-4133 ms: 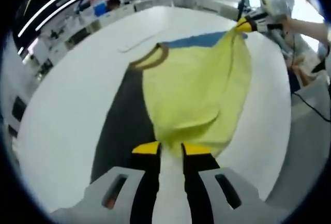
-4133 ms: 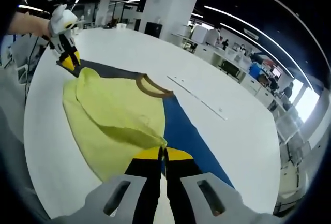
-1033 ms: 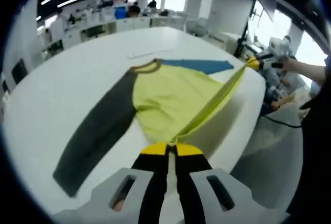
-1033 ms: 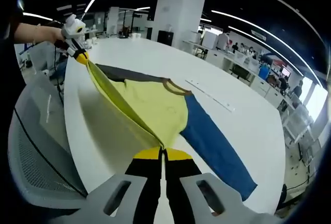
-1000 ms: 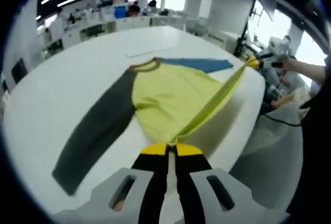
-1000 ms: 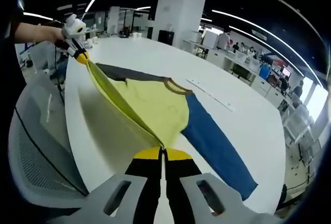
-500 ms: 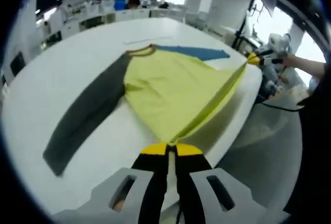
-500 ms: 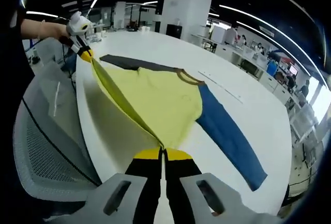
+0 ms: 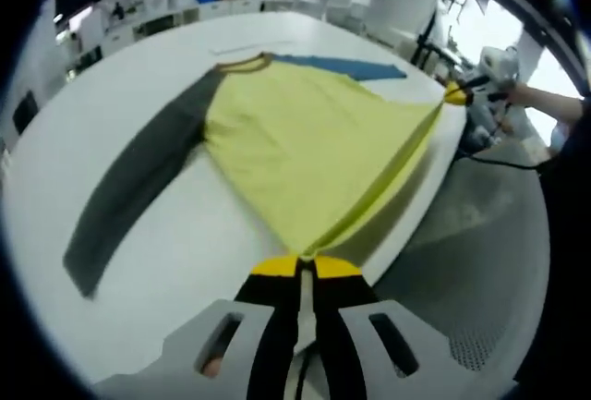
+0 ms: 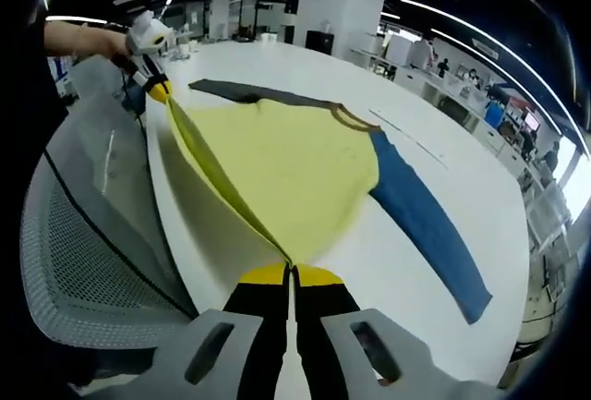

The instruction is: Fold the garment on the visible template until the final outline fits inside the template.

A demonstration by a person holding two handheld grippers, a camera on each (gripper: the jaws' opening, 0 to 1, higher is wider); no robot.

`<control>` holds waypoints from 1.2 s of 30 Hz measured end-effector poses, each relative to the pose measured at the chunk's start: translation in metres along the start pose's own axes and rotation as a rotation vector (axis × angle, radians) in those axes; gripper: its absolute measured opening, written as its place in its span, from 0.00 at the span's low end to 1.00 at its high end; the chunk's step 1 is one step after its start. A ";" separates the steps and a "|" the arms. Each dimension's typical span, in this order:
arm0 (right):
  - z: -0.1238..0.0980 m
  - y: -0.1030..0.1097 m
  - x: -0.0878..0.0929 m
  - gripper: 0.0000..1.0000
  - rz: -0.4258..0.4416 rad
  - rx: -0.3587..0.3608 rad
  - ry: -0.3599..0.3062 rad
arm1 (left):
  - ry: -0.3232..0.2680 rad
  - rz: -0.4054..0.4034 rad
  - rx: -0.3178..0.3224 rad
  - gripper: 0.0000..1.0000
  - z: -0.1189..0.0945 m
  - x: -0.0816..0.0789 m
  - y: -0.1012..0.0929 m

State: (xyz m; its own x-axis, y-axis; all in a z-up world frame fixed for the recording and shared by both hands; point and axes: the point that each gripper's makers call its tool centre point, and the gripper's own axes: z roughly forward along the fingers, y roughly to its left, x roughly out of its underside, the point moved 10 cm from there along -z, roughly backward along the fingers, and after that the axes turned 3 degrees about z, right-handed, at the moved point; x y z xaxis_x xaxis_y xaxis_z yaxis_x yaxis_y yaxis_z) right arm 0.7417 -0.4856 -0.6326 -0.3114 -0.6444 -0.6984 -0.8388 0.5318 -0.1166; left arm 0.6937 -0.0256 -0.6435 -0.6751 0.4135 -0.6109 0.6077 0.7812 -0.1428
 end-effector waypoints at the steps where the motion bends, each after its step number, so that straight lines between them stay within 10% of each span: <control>1: 0.001 0.002 0.002 0.01 -0.005 -0.006 0.007 | 0.009 0.001 -0.001 0.00 0.001 0.002 0.000; 36: 0.020 0.038 0.028 0.02 -0.102 -0.063 0.120 | 0.164 0.031 -0.012 0.00 0.007 0.041 0.005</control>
State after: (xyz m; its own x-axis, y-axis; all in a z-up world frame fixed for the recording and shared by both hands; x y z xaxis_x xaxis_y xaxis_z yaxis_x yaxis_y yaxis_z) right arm 0.7100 -0.4717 -0.6708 -0.2709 -0.7562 -0.5956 -0.8940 0.4271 -0.1357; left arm 0.6723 -0.0077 -0.6746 -0.7158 0.5074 -0.4798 0.6251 0.7718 -0.1163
